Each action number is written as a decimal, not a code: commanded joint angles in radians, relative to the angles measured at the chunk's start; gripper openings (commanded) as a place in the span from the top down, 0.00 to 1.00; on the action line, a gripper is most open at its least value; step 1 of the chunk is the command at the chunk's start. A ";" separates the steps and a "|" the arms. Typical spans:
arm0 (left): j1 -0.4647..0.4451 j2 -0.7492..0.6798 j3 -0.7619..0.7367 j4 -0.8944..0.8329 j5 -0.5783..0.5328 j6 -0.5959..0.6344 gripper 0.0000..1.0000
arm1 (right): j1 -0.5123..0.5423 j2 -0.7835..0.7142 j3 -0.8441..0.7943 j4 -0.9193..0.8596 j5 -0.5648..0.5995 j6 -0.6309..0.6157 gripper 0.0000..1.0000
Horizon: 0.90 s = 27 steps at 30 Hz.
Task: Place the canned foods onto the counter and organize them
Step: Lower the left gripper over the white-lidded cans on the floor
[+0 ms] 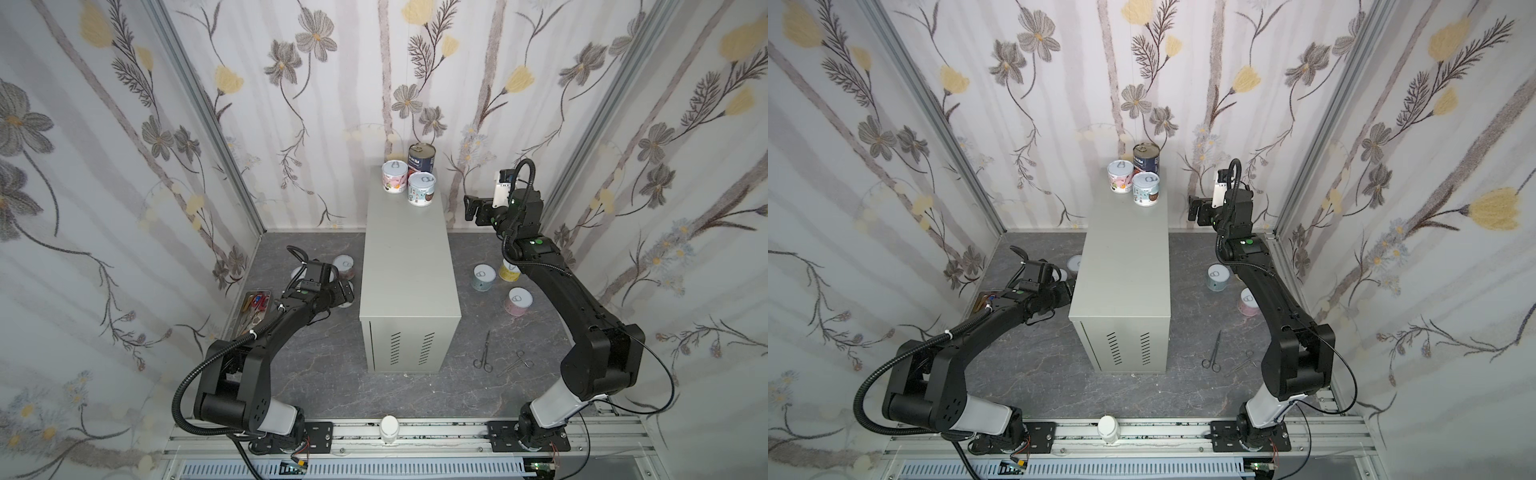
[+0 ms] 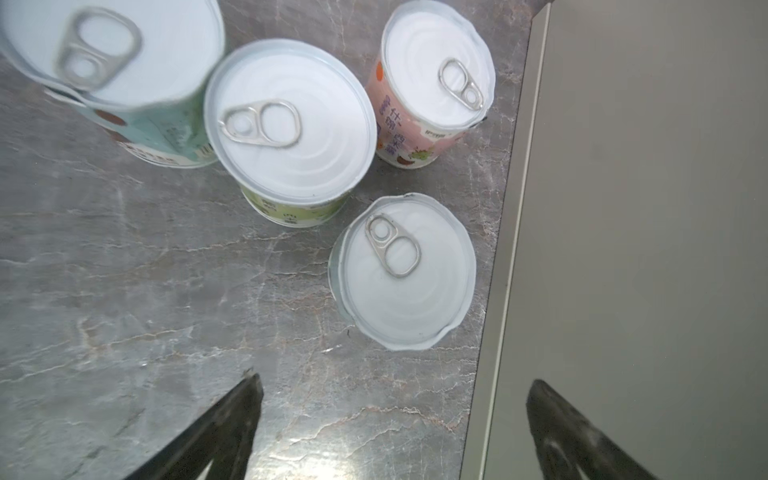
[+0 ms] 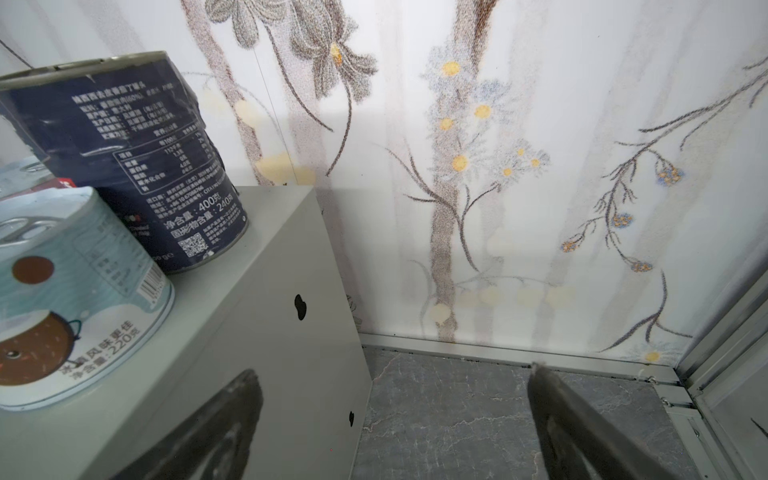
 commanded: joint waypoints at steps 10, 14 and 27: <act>-0.030 0.186 0.100 0.032 -0.072 0.002 0.00 | 0.000 0.043 0.022 0.074 -0.064 0.043 0.00; -0.040 0.236 0.117 0.046 -0.103 0.010 0.01 | 0.000 0.056 0.028 0.072 -0.064 0.040 0.00; -0.046 0.350 0.166 0.071 -0.179 0.054 0.25 | 0.000 0.077 0.037 0.060 -0.052 0.038 0.00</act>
